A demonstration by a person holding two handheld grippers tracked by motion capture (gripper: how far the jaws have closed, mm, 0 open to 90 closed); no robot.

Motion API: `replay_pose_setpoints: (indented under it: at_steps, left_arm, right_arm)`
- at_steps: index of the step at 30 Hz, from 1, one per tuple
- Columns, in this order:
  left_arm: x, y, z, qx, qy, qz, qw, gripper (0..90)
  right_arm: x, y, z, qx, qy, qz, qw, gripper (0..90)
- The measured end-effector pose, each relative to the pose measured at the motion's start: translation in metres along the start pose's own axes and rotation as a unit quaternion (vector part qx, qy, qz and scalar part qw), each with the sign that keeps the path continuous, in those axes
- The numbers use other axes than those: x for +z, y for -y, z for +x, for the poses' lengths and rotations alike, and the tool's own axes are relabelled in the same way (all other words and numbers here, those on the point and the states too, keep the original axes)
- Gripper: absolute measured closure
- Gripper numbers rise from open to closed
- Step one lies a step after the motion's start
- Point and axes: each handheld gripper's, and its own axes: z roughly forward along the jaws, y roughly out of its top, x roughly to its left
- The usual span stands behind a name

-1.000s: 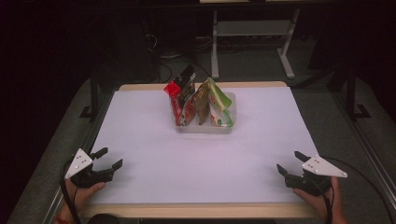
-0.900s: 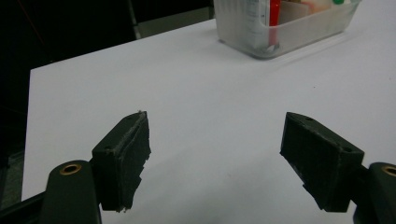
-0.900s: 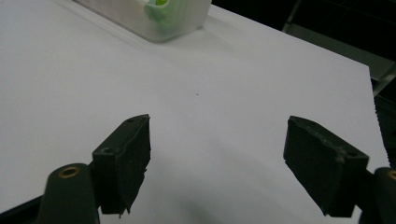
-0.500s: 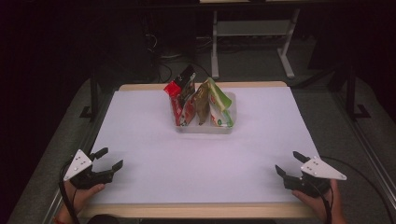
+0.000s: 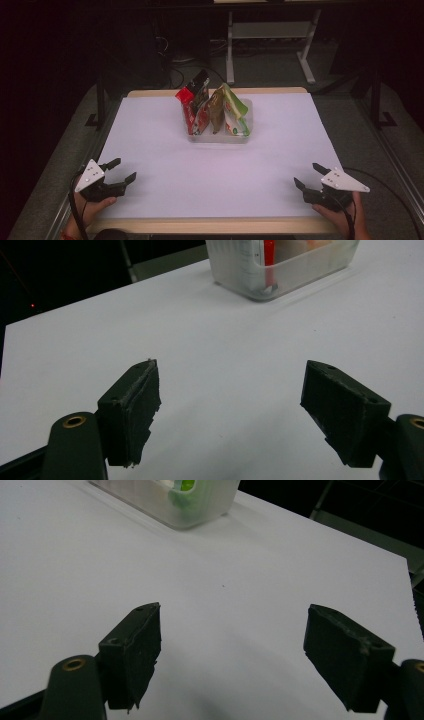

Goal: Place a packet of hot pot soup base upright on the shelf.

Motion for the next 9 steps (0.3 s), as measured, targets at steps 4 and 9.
replay_pose_setpoints:
  at_steps: [4,9]
  left_arm:
    - [0.0017,-0.0003,0.0002,0.002,0.0,0.003,1.0,22.6]
    - [0.0053,-0.0015,-0.0001,0.005,0.002,0.005,1.0,22.5]
  right_arm:
    - [0.0005,0.0009,0.0001,0.001,-0.001,0.003,1.0,22.4]
    - [0.0007,0.0015,0.0006,0.002,-0.003,0.006,1.0,22.3]
